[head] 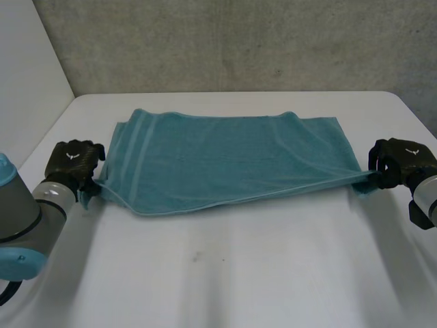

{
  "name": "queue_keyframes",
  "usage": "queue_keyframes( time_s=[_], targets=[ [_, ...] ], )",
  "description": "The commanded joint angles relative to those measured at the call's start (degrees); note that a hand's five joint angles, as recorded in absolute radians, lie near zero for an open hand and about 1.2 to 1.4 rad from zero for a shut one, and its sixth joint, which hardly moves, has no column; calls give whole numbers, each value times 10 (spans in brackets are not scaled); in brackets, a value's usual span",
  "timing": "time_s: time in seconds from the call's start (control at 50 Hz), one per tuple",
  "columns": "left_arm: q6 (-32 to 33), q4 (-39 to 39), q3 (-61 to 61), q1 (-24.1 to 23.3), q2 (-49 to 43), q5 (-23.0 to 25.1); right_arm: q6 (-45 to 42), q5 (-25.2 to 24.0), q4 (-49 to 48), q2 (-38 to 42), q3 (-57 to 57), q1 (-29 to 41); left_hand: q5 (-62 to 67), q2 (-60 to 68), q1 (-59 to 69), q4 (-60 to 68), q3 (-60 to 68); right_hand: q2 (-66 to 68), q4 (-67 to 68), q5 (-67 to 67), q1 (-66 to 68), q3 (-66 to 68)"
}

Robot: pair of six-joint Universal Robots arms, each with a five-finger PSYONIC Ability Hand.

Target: Fold the laundry

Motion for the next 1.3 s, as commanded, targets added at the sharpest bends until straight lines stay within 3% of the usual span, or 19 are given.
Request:
queue_keyframes(
  time_s=[0.02,0.26,0.36,0.46,0.5,0.54,0.6,0.68,0.84,0.92,1.04,1.18,1.3],
  targets=[
    [33,-5,0,16,-12,16,-22,-1,-4,-3,2,-1,31,25,22,26,20,125,117,144,238,121],
    [35,-2,-4,16,-12,14,-65,9,-5,-3,-6,-4,48,41,39,43,37,125,117,144,238,121],
    [36,-3,-6,17,-10,13,-69,10,-4,-2,-7,-15,120,114,111,115,110,125,117,144,238,121],
    [53,-11,-14,18,0,12,-69,9,-2,-3,-6,-16,296,290,287,291,286,125,117,144,238,121],
    [81,-21,-21,18,17,11,-70,9,1,-3,-6,-16,481,475,472,476,470,125,117,144,238,121],
    [97,-26,-26,16,33,11,-73,9,4,-7,-5,-16,482,475,472,476,471,125,117,144,238,121],
    [132,-45,-34,10,73,13,-78,9,8,-17,-7,-16,482,475,472,476,471,125,117,144,238,121],
    [157,-75,-39,8,152,12,-119,7,53,-91,-23,-17,482,475,472,476,471,125,117,144,238,121],
    [135,-119,-15,14,370,17,-199,4,199,-232,-139,-19,482,475,472,476,471,125,117,144,238,121],
    [128,-156,7,14,402,20,-237,2,283,-248,-195,-22,482,475,472,476,471,125,117,144,238,121],
    [131,-236,16,17,378,26,-337,3,384,-222,-227,-31,482,475,472,476,471,125,117,144,238,121],
    [149,-253,29,15,236,29,-405,30,391,-80,-226,-16,482,475,472,476,471,125,117,144,238,121],
    [231,-253,129,7,64,18,-415,106,379,35,-288,28,482,475,472,476,471,125,117,144,238,121]
  ],
)
